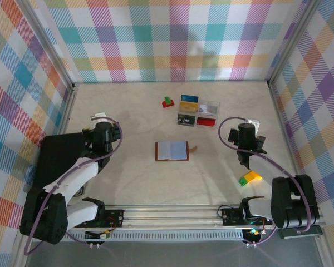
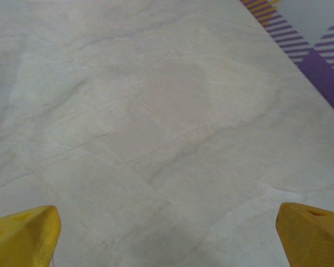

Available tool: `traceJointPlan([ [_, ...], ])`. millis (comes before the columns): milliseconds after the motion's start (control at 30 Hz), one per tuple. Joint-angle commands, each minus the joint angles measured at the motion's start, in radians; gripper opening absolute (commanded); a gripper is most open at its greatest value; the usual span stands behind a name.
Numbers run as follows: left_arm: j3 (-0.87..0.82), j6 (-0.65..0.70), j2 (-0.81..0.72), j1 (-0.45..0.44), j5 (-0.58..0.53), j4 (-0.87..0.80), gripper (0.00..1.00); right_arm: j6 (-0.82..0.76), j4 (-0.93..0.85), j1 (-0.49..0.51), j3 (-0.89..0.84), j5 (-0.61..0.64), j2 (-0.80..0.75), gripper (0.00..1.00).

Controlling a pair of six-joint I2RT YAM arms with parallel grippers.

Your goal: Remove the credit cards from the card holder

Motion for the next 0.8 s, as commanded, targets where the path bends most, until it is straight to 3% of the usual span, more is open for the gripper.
traceJointPlan([
  [0,-0.059,0.036,0.019,0.046,0.119,0.134,1.00,-0.085,0.271,-0.012,-0.043,-0.095,0.035,0.99],
  [167,-0.149,0.047,0.051,0.103,0.267,0.300,1.00,-0.136,0.516,-0.040,-0.091,-0.200,0.132,0.99],
  [433,-0.253,0.048,0.178,0.182,0.488,0.635,1.00,-0.140,0.686,-0.088,-0.152,-0.378,0.199,0.99],
  [600,-0.243,0.050,0.340,0.186,0.514,0.765,1.00,-0.144,0.806,-0.089,-0.185,-0.385,0.257,0.99],
  [767,-0.193,0.051,0.438,0.186,0.510,0.763,1.00,-0.130,0.750,-0.089,-0.159,-0.360,0.255,0.99],
])
